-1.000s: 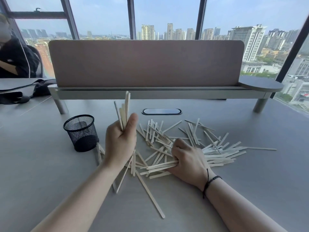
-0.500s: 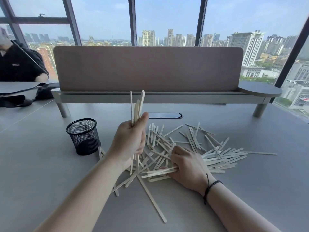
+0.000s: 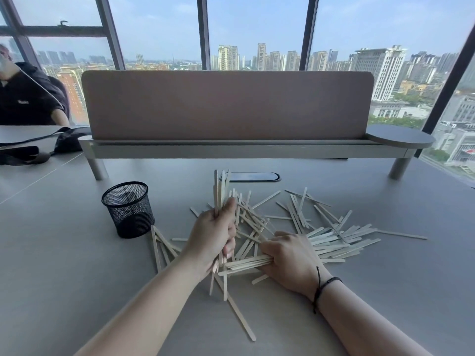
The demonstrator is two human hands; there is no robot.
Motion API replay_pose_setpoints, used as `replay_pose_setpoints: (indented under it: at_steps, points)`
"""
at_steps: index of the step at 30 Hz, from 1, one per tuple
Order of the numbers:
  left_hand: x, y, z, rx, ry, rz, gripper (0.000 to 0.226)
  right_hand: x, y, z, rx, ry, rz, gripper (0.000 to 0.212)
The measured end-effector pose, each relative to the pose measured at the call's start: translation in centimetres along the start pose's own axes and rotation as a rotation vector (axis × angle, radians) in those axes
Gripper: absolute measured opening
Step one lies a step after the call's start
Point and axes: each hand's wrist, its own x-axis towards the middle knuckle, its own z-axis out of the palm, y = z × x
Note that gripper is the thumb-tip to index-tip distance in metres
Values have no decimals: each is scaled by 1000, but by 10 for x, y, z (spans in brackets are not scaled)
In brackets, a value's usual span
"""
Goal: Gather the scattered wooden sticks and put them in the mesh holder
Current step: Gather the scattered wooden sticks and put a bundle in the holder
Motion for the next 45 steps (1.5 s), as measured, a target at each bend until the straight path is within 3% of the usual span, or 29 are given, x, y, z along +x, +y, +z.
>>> replay_pose_setpoints:
  at_steps: [5,12,18,22,25,28,32,37,41,45]
  points:
    - [-6,2,-10,-180,-12,44,47,-2,-3,-8,18,38,-11,34]
    - [-4,1,-30,-339,11,-41,41,-5,-2,-18,59,74,36,65]
    - [-9,-6,-39,-160,1,-98,36,6,-15,-26,149,160,136,53]
    - [-15,-8,-33,-118,0,-69,35,28,-33,-47,452,301,334,57]
    - [-18,-3,-26,-181,4,13,35,52,-52,-82,684,379,334,59]
    - [-21,0,-20,-251,20,104,38,75,-60,-106,951,381,378,58]
    - [-22,1,-16,-259,60,208,41,90,-62,-102,1396,329,583,63]
    - [-19,-6,-13,-125,130,299,37,86,-68,-87,1484,219,671,69]
    - [-18,-8,-10,-125,127,297,53,85,-70,-86,1513,201,652,70]
    - [-20,-2,-3,-230,113,249,40,84,-73,-89,1544,153,644,70]
